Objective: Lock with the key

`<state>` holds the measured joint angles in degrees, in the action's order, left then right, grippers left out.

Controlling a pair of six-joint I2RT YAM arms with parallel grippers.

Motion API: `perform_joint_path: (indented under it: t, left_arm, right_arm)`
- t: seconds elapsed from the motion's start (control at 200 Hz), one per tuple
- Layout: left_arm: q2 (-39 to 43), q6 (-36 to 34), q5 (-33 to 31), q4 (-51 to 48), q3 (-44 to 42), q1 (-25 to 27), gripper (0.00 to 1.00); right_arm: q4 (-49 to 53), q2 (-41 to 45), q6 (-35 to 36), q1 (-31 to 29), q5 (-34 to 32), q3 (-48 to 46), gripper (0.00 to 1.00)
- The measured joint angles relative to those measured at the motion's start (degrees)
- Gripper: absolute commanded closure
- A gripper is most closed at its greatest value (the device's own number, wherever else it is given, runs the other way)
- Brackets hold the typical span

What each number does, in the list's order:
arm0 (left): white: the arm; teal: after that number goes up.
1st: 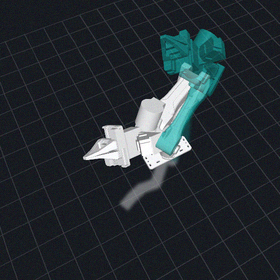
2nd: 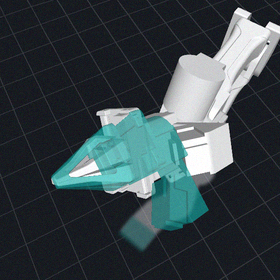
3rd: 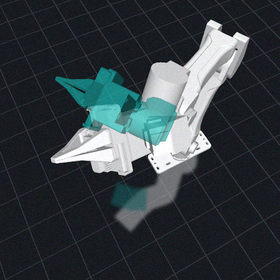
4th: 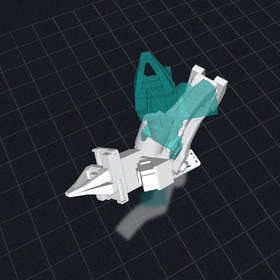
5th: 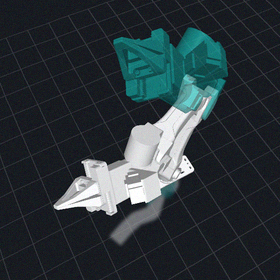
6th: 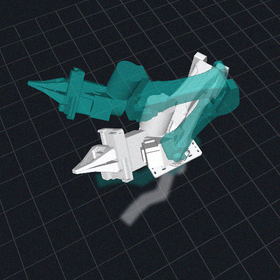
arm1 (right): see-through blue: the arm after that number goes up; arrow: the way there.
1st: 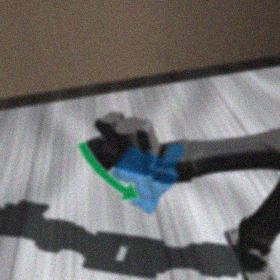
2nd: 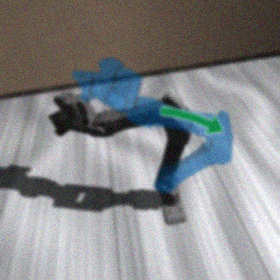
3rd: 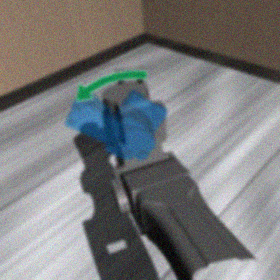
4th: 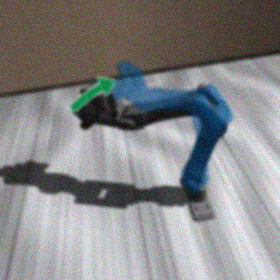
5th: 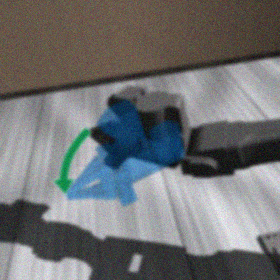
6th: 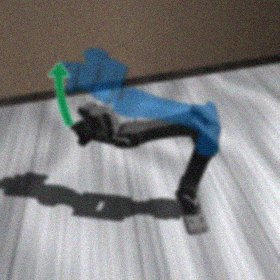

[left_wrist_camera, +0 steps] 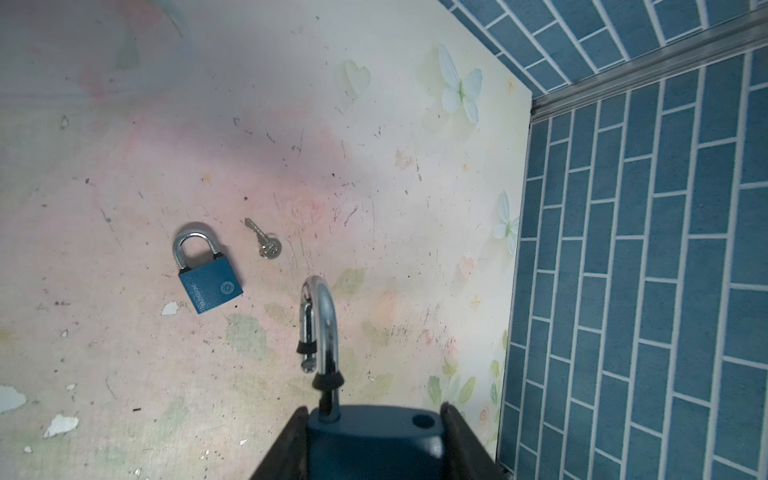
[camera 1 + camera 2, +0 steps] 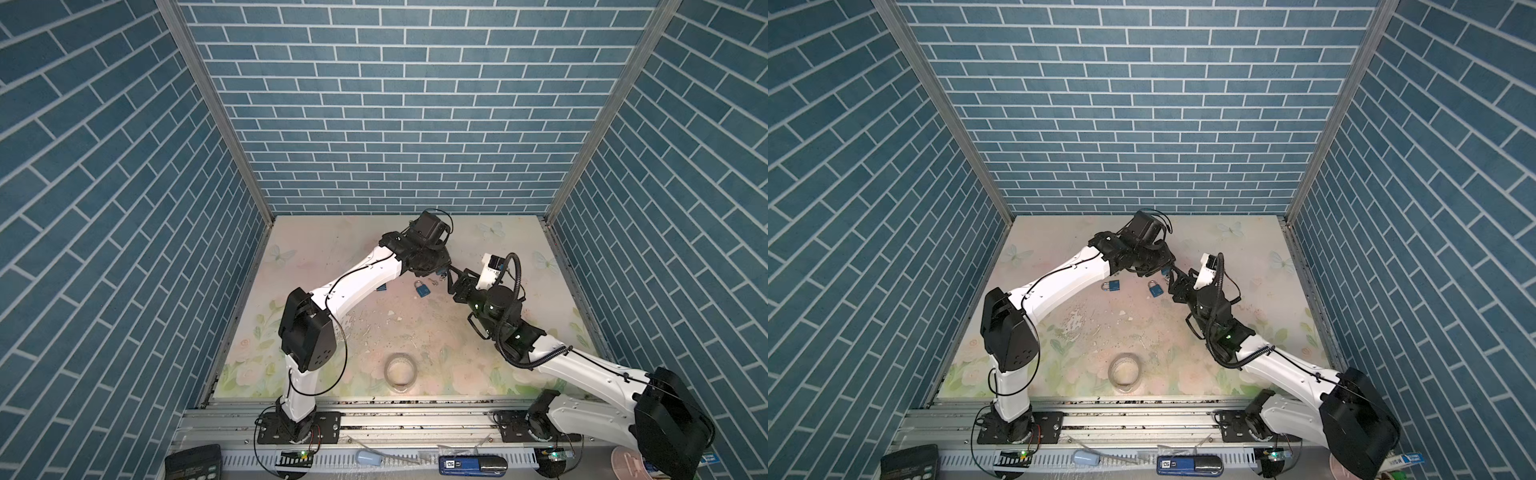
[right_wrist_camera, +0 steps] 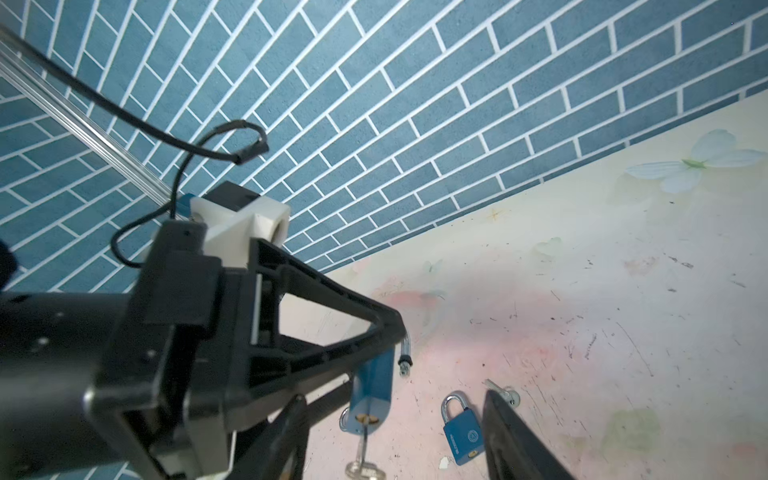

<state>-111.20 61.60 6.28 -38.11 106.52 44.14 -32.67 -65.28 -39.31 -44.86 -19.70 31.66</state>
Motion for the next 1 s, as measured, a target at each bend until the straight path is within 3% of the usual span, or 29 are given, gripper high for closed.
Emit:
perform_joint_path:
  t: [1.0]
  left_arm:
    - [5.44,9.07,-0.83,8.85,-8.50,-0.90,0.86]
  right_arm:
    - [-13.18,-10.67,1.53,-2.10,-2.56,0.52,0.49]
